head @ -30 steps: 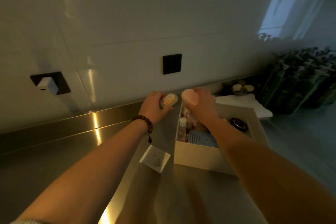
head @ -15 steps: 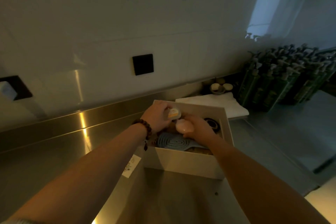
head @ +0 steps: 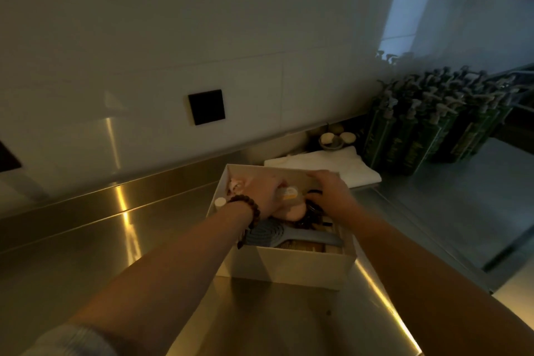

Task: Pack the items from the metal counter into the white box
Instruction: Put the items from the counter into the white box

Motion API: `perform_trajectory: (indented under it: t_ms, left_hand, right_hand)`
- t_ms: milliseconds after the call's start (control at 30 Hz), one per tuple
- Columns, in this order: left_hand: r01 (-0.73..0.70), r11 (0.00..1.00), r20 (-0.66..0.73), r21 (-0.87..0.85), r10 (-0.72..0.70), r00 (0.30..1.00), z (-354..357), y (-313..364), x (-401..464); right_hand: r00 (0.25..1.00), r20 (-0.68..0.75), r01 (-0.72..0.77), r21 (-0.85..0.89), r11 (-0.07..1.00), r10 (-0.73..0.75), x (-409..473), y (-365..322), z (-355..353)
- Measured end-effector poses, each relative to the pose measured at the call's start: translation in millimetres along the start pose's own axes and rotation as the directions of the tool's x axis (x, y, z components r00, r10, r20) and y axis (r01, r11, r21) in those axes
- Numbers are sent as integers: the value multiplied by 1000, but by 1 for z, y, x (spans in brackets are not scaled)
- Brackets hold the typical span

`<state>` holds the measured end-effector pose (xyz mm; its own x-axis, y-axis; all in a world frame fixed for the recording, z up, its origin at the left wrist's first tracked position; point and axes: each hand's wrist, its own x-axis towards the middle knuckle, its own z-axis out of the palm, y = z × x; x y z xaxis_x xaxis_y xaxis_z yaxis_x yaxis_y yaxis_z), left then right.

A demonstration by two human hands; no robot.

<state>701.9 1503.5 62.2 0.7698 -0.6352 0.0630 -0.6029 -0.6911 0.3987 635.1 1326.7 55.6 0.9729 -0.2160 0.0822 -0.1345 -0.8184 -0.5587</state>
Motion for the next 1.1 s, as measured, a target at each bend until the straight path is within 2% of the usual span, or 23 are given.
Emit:
perform_trajectory:
  t_ms: [100,267,400,567,833,933,1100]
  left_hand:
    - [-25,996,19,80,24,1000,12,19,15]
    - [-35,999,79,30,32,996,34,42,40]
    - [-12,999,114,-29,15,993,51,49,56]
    - [-8,1000,130,-5,8,992,60,42,57]
    - [-44,997,-40,60,46,998,15,9,31]
    - [0,1000,-47,25,1,999,-9,-6,13]
    - [69,996,-162,50,-60,985,-58,-43,-29]
  right_hand:
    - [997,-80,0,10,1000,1,0,10,-18]
    - [985,-172,-4,71,997,16,-7,33,-32]
    - [987,-158,-26,75,997,38,-11,48,-34]
    - [992,-125,-28,43,999,33,-11,51,-28]
    - [997,-76,-18,26,999,20,-12,10,-20]
    - [998,-55,31,14,999,-30,-10,-21,-12]
    - [993,-40,107,-75,991,-110,-15,-76,6]
